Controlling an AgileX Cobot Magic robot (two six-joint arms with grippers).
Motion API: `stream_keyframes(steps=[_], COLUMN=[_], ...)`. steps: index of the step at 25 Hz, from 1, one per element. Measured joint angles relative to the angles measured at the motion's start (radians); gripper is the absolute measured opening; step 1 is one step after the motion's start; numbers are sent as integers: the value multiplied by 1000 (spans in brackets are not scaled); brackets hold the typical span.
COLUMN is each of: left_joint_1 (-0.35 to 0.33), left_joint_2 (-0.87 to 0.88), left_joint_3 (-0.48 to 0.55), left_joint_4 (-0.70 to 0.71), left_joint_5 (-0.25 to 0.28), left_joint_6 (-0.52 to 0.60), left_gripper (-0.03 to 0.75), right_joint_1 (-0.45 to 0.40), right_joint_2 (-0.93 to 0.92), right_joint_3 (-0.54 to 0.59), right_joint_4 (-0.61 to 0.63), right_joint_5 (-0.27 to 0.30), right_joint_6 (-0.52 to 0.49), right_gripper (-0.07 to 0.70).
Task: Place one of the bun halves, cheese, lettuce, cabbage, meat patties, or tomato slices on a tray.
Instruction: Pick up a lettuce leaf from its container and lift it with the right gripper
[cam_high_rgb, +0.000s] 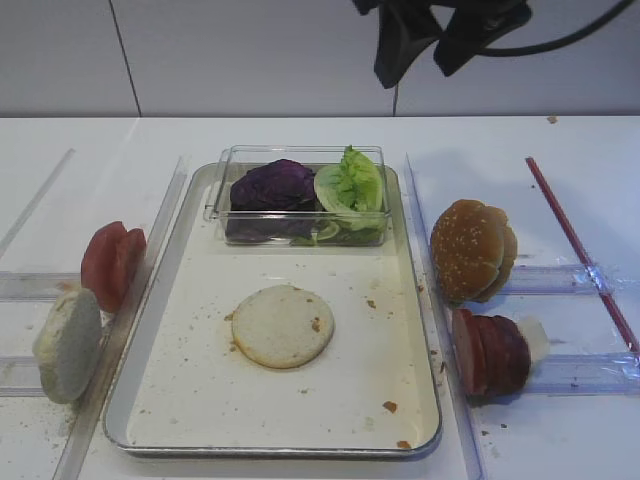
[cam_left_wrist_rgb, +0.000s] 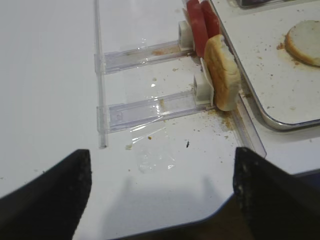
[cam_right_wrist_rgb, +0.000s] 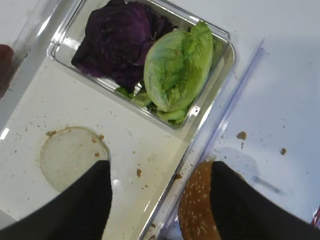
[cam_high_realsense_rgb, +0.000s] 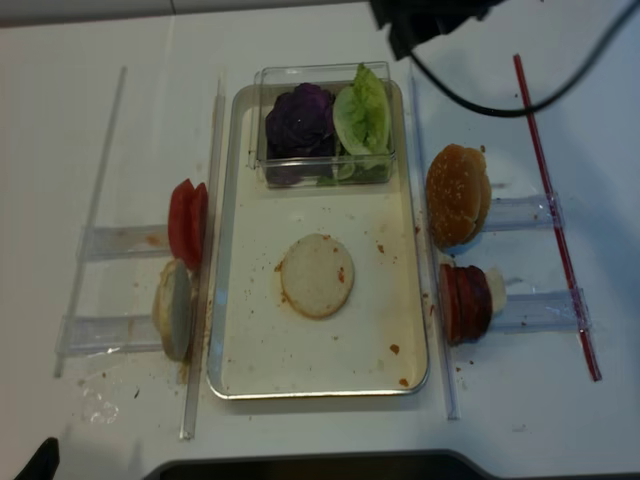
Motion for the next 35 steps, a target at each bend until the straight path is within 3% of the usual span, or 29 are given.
stream_keyframes(steps=[9,30,35], left_joint_1=[0,0,0], left_joint_2=[0,0,0], left_joint_3=[0,0,0], left_joint_4=[0,0,0], left_joint_5=[0,0,0], left_joint_6=[0,0,0], left_gripper=[533,533,533], right_joint_1=[20,20,-14], right_joint_2=[236,517,540], right_joint_3=[-198,-309,-312], right_joint_4=[-11,-51,-53], right_joint_5=[0,-8,-12], right_joint_6=[113,123,132], right_gripper=[419,417,417])
